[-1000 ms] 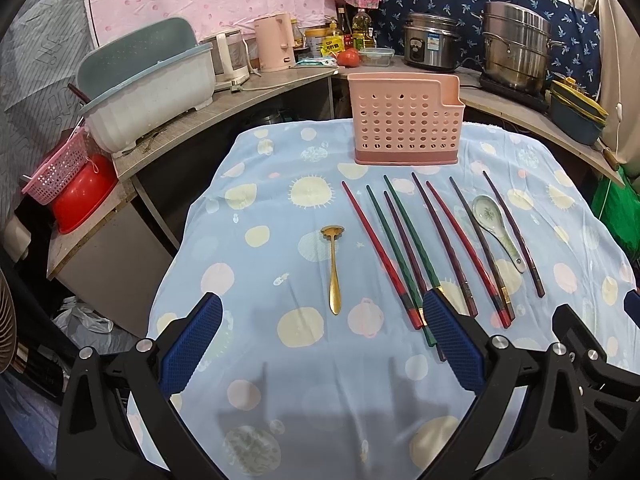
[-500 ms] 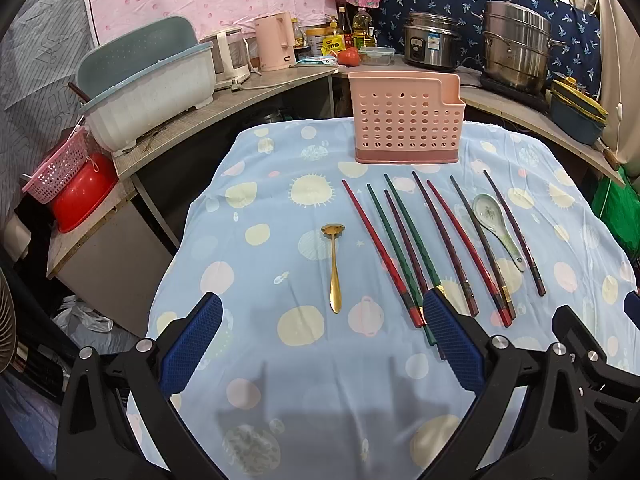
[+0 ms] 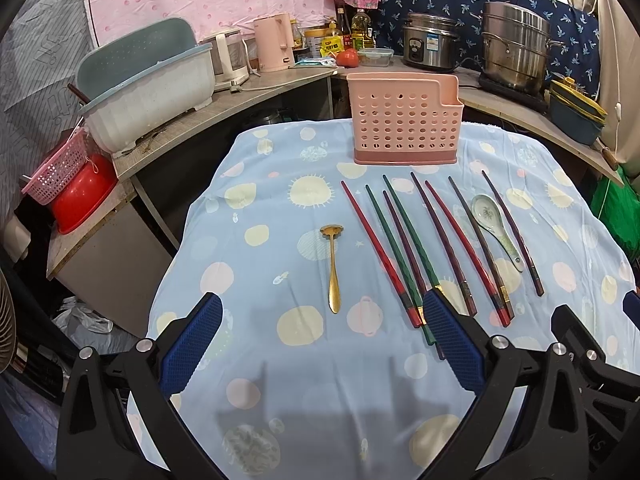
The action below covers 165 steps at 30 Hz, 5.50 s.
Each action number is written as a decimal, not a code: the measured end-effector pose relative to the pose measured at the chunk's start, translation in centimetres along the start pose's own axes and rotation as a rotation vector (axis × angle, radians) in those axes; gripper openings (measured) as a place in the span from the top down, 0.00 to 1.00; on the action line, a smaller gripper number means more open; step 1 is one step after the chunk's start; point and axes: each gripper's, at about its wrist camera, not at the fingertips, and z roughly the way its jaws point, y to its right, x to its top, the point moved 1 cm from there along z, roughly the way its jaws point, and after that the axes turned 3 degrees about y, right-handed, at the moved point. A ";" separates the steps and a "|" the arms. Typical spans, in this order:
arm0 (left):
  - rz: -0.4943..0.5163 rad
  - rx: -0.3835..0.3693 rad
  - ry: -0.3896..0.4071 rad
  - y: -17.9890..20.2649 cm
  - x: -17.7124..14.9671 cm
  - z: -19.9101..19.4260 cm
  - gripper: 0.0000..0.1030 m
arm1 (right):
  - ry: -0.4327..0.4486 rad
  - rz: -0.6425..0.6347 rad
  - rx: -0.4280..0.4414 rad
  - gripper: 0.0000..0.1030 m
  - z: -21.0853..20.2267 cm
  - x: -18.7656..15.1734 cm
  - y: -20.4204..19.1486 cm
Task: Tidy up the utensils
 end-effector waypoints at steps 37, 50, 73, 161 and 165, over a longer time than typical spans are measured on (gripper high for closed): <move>-0.065 0.012 -0.090 -3.3 -1.5 3.2 0.07 | -0.051 0.034 -0.047 0.07 2.6 -1.1 2.8; -0.040 -0.013 -0.182 -2.9 -2.2 8.1 0.07 | -0.105 0.041 -0.093 0.07 6.7 -0.6 4.3; -0.033 -0.129 -0.234 -1.6 -1.2 13.8 0.71 | -0.131 0.019 -0.031 0.17 12.9 2.5 2.1; -0.072 -0.290 -0.238 -3.2 -4.4 7.3 0.90 | -0.080 0.027 0.156 0.94 5.8 2.7 0.6; -0.070 -0.289 -0.196 -3.2 -3.0 6.1 0.90 | -0.068 0.031 0.164 0.94 5.2 3.1 0.7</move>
